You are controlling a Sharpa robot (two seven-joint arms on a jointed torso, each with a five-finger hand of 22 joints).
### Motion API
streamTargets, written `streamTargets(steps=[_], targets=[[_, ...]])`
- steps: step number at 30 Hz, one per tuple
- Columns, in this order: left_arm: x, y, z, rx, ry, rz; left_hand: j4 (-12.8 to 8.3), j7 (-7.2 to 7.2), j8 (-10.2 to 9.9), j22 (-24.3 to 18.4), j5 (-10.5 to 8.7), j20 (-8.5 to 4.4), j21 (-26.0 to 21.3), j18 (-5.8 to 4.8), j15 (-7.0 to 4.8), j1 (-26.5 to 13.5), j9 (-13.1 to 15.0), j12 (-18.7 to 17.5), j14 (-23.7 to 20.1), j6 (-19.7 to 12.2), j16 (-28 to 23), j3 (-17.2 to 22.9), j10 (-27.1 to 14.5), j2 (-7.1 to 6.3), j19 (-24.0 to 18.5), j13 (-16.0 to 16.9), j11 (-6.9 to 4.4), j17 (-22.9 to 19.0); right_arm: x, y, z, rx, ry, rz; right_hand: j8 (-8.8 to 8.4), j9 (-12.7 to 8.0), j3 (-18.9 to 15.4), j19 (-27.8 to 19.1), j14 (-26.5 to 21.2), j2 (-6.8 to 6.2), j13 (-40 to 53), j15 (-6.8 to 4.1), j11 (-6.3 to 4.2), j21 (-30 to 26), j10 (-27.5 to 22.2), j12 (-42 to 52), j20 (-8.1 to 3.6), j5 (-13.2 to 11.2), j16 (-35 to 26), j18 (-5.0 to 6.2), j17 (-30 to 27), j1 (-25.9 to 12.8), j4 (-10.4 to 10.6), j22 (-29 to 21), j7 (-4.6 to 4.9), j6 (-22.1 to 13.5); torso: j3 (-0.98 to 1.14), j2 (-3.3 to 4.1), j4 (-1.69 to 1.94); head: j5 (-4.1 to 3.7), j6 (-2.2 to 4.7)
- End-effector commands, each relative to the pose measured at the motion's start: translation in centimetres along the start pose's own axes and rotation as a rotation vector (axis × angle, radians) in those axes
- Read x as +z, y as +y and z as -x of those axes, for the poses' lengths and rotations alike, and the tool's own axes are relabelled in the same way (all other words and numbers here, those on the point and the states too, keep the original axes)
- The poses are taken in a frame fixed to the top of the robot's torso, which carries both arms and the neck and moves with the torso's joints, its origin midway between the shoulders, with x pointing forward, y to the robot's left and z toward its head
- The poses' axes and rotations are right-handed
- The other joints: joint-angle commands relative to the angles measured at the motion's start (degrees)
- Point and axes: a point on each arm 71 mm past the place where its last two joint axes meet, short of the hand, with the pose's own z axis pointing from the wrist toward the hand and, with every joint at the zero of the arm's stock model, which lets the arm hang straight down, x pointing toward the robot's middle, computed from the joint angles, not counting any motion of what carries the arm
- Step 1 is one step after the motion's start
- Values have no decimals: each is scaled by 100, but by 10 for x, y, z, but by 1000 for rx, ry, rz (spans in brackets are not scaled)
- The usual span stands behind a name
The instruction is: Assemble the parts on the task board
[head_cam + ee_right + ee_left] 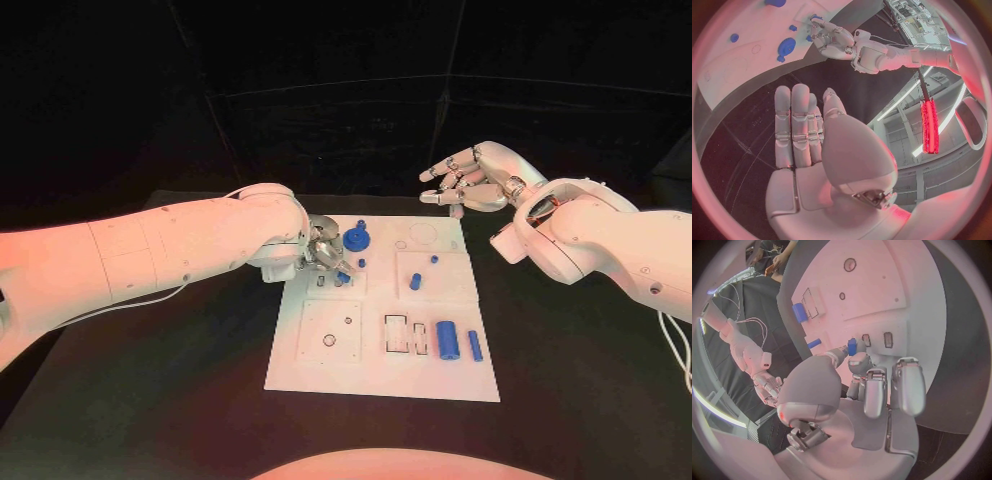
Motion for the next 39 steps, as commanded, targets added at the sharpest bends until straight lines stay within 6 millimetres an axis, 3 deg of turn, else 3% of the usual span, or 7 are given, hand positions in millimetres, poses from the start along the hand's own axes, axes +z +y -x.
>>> streamTargets(steps=[1, 13, 18, 39], targets=[[-4, -1, 3, -79, -54, -35, -911, 27, 40, -3, -35, -1, -30, -29, 26, -69, 18, 26, 595, -4, 18, 978, 33, -5, 7, 1, -14, 1508, 1, 2, 0, 2, 1, 9, -34, -6, -32, 41, 38, -9, -9, -6, -2, -30, 11, -40, -13, 28, -26, 74, 5, 46, -5, -9, 19, 9, 0, -3, 4, 8, -7], [-12, 9, -1, -44, -141, -32, -913, 22, 71, 9, -42, -6, -26, -31, 22, -115, 45, -15, 595, -2, 18, 1052, 21, -27, 13, -57, -19, 1508, 0, 0, 2, 0, -2, 6, -35, -6, -37, 42, 39, -14, -11, -6, -2, -33, 10, -40, -13, 29, -30, 74, 7, 48, -6, -11, 19, 8, 20, -12, 42, 39, -40], [-9, 14, -4, -40, -155, -17, -910, 21, 75, 0, -44, -7, -32, -29, 21, -123, 49, -19, 595, -3, 18, 1061, 20, -30, 11, -66, -20, 1508, 0, -1, 3, -1, -3, 6, -35, -5, -41, 43, 40, -19, -12, -5, -1, -35, 10, -40, -12, 29, -33, 74, 8, 47, -6, -12, 19, 8, 15, -6, 23, 54, -51], [2, 22, -16, -14, -93, 18, -872, 20, 92, -1, -160, -8, -38, -30, 23, -208, 71, -45, 595, -25, 18, 1100, 18, -35, 13, -120, -18, 1508, 1, -1, 2, 0, -4, 5, -33, -4, -52, 45, 41, -21, -16, -4, 1, -41, 10, -41, -12, 29, -42, 74, 10, 37, 1, -16, 20, 11, 13, -2, 18, 69, -80]])
